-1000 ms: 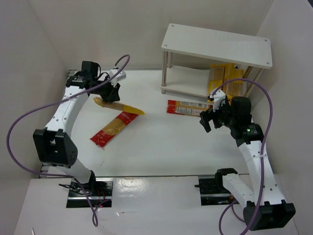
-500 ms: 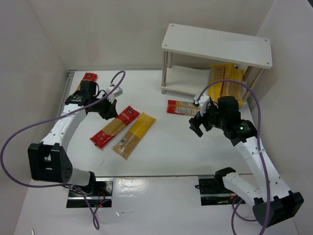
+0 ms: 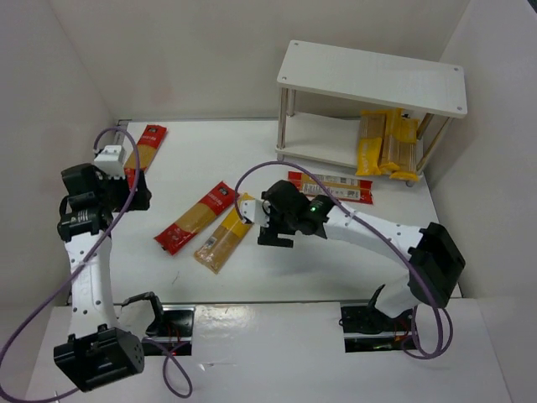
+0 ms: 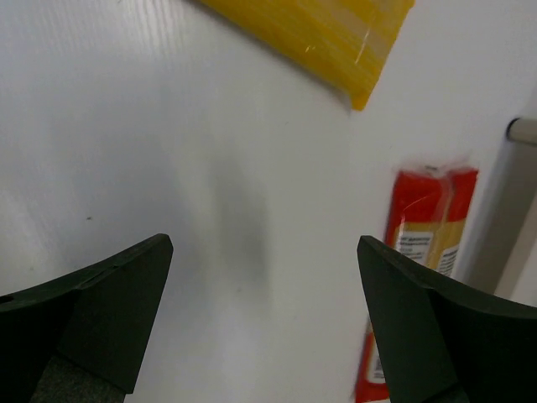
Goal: Place and organize the pasta boxes and bags onto the shelf
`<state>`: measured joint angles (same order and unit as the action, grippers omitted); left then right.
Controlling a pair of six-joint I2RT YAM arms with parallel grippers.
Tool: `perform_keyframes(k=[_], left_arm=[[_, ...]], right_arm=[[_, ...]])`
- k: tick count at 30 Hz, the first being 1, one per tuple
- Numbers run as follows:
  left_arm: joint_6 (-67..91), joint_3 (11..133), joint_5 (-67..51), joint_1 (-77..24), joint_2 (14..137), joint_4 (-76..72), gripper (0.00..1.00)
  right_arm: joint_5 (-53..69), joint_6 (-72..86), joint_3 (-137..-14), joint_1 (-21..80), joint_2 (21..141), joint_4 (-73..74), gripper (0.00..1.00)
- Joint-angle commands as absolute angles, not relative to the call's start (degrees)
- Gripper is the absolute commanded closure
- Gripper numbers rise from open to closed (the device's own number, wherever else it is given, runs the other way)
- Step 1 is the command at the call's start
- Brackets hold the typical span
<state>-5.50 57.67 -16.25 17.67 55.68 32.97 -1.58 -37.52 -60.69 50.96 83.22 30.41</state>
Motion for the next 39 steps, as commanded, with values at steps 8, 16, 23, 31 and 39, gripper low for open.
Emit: perform_keyframes(k=[8, 16, 23, 31, 39], left_arm=[[-6.9, 53.7, -21.6, 31.0, 49.4, 31.2, 0.00], [-9.1, 53.1, -21.6, 31.7, 49.4, 31.2, 0.00], [-11.2, 52.6, -22.9, 31.7, 48.9, 31.2, 0.00], [-12.4, 52.0, -24.0, 31.7, 48.9, 31.2, 0.00], [-12.9, 52.0, -25.1, 31.7, 49.4, 31.2, 0.00]], right_arm=[[3.4, -53.4, -76.5, 52.0, 97.6, 23.5, 0.01], [14.2, -60.3, -84.6, 52.0, 106.4, 30.2, 0.01], [20.8, -68.5, -88.9, 52.0, 111.1, 35.7, 0.01], [27.6, -79.2, -93.9, 50.5, 116.7, 42.9, 0.01], [31.3, -84.2, -96.6, 48.6, 120.8, 45.4, 0.01]])
